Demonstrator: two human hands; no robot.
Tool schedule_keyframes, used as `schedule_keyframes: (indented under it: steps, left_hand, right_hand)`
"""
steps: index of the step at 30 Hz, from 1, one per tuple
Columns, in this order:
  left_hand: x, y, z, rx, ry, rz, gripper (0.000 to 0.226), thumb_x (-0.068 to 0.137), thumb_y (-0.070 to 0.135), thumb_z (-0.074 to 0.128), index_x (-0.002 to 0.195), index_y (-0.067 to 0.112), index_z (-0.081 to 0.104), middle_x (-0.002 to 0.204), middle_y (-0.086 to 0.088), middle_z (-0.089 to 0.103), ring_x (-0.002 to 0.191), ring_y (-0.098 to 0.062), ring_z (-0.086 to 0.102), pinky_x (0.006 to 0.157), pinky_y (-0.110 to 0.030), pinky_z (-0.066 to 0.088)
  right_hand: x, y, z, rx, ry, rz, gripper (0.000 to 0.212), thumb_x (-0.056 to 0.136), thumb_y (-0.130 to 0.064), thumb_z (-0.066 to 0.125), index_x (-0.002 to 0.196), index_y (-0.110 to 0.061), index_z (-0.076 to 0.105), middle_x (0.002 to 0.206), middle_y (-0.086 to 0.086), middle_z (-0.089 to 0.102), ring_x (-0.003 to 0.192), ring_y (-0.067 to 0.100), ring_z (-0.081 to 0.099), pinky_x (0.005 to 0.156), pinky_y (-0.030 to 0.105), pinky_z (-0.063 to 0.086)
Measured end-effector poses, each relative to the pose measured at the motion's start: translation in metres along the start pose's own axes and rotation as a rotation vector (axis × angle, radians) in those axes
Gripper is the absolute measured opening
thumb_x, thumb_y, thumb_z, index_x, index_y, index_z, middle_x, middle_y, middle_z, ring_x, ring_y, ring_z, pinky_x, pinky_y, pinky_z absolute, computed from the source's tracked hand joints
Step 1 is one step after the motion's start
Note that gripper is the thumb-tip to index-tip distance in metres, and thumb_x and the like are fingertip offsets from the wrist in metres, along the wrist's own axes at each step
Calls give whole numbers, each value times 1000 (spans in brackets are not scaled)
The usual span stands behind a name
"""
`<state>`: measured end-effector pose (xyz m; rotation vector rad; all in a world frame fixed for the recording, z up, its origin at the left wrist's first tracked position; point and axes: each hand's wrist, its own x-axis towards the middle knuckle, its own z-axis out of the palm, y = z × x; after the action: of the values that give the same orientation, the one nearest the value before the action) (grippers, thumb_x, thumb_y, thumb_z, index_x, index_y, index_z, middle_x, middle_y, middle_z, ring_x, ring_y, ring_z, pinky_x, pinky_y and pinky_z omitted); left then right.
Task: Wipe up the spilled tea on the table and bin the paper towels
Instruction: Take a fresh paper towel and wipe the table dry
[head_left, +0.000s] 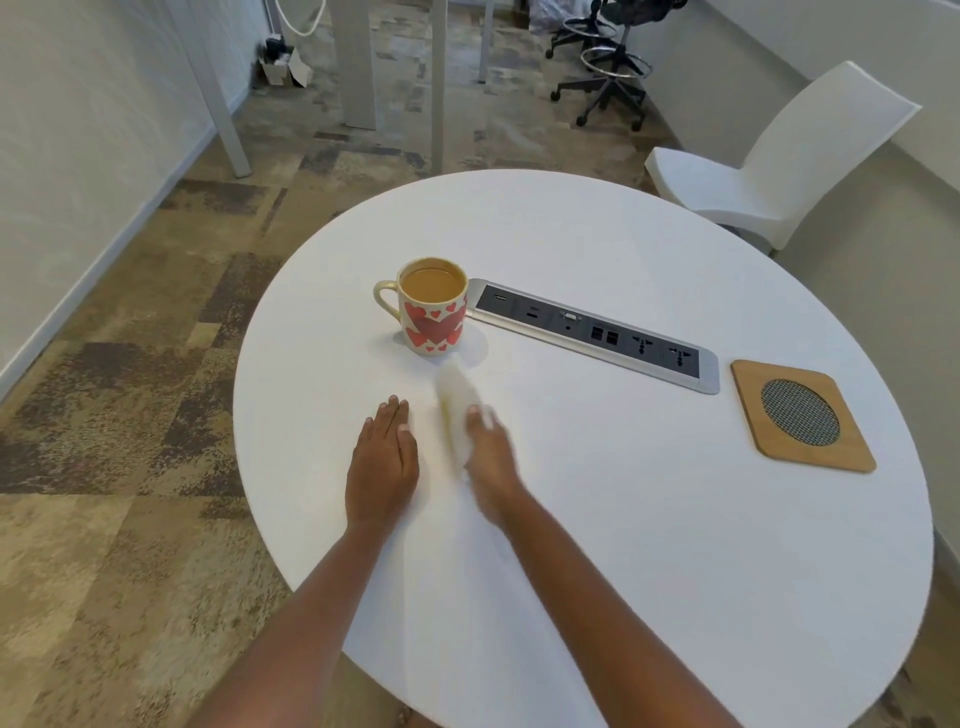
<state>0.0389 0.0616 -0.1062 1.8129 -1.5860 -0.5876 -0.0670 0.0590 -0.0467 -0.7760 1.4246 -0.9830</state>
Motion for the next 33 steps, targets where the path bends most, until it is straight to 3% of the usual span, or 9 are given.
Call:
schedule_keyframes:
  steps: [2, 5, 7, 10, 13, 16, 20, 24, 33]
  left_hand:
    - [0, 1, -1, -36, 10, -20, 55, 89, 24, 19, 135, 4, 42, 147, -9, 40, 140, -19, 31, 113, -22, 12]
    - [0, 1, -2, -50, 18, -34, 59, 86, 25, 18, 135, 3, 43, 146, -10, 41, 139, -20, 32, 112, -20, 11]
    - [0, 1, -2, -52, 18, -37, 59, 86, 25, 18, 135, 3, 43, 146, -10, 41, 139, -20, 32, 112, -20, 11]
    - [0, 2, -2, -60, 21, -33, 58, 86, 24, 19, 134, 2, 43, 145, -12, 42, 138, -21, 33, 113, -24, 14]
    - [1, 2, -3, -64, 20, -32, 58, 86, 24, 18, 134, 2, 43, 146, -12, 41, 139, -21, 33, 115, -26, 15]
    - [1, 2, -2, -66, 16, -30, 59, 86, 24, 18, 134, 2, 43, 146, -11, 41, 139, -20, 32, 115, -25, 14]
    - [2, 2, -2, -73, 17, -30, 59, 86, 24, 17, 134, 3, 42, 146, -10, 41, 139, -20, 32, 114, -23, 13]
    - [1, 1, -3, -82, 21, -31, 57, 86, 23, 18, 134, 3, 43, 145, -10, 42, 138, -20, 33, 114, -23, 13]
    - [1, 4, -4, -83, 41, -30, 56, 87, 21, 20, 137, 3, 38, 148, -11, 37, 141, -20, 28, 117, -29, 14]
  right_hand:
    - [8, -11, -34, 159, 165, -23, 36, 102, -18, 33, 130, -1, 46, 123, 22, 56, 96, 20, 51, 78, 39, 49]
    - [16, -26, -95, 204, 397, -91, 24, 102, -17, 33, 106, -12, 56, 103, 15, 52, 72, 19, 53, 58, 26, 47]
    - [22, -29, -131, 128, 524, -90, 28, 100, -11, 32, 117, -10, 53, 111, 17, 53, 89, 31, 57, 75, 35, 50]
    - [27, -22, -164, -370, 634, -83, 57, 90, 5, 27, 145, -12, 30, 144, 15, 43, 132, 34, 41, 109, 44, 34]
    - [27, -9, -168, -721, 525, -148, 72, 83, 15, 24, 149, -12, 16, 159, 11, 15, 147, 27, 14, 117, 40, 16]
    - [32, 4, -158, -900, 403, -118, 69, 83, 16, 27, 148, -6, 18, 160, 14, 2, 148, 28, -1, 117, 41, 15]
    - [40, 15, -134, -1076, 400, -76, 55, 92, -1, 32, 145, 2, 20, 157, 22, 6, 146, 33, 3, 119, 48, 7]
    - [49, 24, -107, -1292, 461, -79, 57, 98, -21, 28, 147, 3, 12, 158, 20, 9, 148, 28, 4, 118, 51, 1]
    - [76, 13, -38, -1406, 224, -215, 55, 101, -27, 22, 150, -8, 4, 158, 22, 1, 148, 30, 1, 119, 47, -1]
